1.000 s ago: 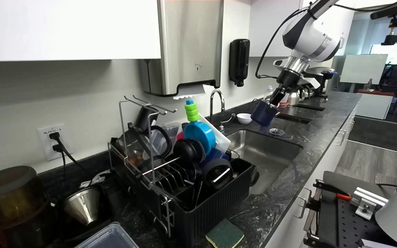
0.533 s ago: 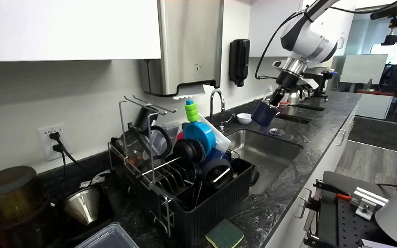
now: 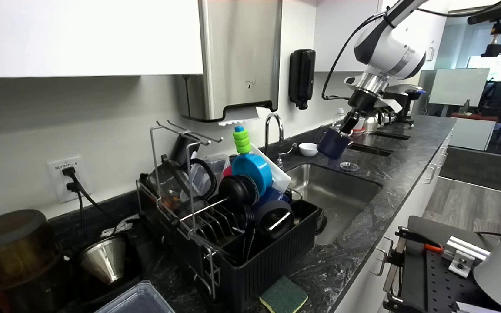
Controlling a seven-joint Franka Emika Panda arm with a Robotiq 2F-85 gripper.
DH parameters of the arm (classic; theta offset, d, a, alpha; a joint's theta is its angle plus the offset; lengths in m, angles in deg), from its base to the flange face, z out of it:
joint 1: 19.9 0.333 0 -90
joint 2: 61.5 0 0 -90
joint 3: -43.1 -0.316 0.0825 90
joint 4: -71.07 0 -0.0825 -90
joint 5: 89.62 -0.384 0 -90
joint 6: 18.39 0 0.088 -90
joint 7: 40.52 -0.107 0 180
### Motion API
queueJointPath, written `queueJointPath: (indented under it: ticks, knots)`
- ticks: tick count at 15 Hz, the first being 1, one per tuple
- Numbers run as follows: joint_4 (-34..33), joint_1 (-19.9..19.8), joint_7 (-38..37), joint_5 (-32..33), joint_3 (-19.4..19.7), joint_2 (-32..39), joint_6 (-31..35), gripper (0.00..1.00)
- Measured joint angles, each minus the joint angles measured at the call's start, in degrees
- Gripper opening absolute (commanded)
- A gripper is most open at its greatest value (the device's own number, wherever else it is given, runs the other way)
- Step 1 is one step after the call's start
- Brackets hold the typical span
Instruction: Pick up the blue cup from the dish rack and put it in the sink.
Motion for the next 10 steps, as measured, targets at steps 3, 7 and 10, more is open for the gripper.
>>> queueJointPath:
  ticks: [3,7,10]
  knots:
    - [0.0,0.0,0.0,0.0,0.0,0.0,0.0,0.02]
    - [0.0,0.0,0.0,-0.2,-0.5,0.0,0.3,0.02]
    - [-0.4,0.0,-0.6,-1.2,-1.7,1.9,2.7,0.02]
